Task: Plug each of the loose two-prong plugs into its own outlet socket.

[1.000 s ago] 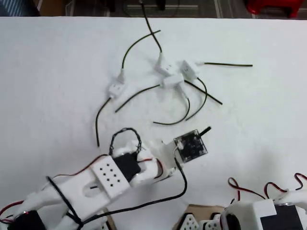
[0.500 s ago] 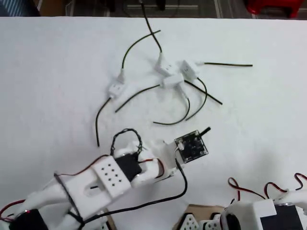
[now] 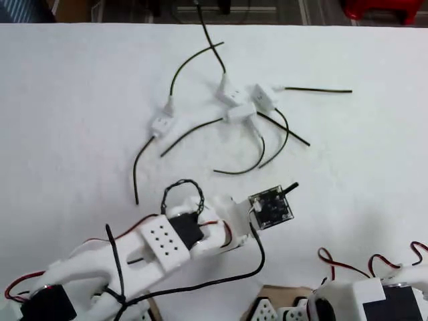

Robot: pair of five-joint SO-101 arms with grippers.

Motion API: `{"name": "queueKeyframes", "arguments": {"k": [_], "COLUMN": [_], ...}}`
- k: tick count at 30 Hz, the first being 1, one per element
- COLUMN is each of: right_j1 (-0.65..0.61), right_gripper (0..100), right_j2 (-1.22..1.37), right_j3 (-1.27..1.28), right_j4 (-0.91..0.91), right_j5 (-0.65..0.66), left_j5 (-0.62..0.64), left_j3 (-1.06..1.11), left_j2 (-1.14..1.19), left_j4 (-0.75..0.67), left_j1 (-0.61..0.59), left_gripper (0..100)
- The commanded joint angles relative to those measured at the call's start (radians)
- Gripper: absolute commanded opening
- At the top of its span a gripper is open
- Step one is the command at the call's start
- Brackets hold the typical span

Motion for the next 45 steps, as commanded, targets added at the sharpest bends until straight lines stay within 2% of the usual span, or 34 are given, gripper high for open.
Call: {"name": "queueKeyframes", "arguments": {"k": [1,14,23,27,34,45], "right_j1": [0.002,0.002,0.002,0.002,0.002,0.001], "right_gripper": [1.8,1.8,1.8,1.8,1.8,1.8], "right_j2": [-0.01,-0.008,-0.008,-0.01,-0.01,-0.013], "right_j3": [-0.005,-0.005,-0.005,-0.005,-0.005,-0.008], "right_j4": [0.007,0.008,0.008,0.008,0.005,0.002], "right_j5": [-0.005,-0.005,-0.005,-0.005,-0.005,-0.005], "left_j5": [-0.037,-0.101,-0.1,-0.095,-0.04,-0.011], "left_j3": [-0.02,-0.005,0.0,-0.061,-0.344,-0.143], "left_j2": [0.005,0.007,0.01,0.113,0.412,0.182], "left_j4": [-0.025,0.005,0.008,0.021,0.224,0.117], "left_j1": [0.012,0.01,0.004,0.004,-0.036,-0.031], "left_gripper": [3,3,2,2,2,3]}}
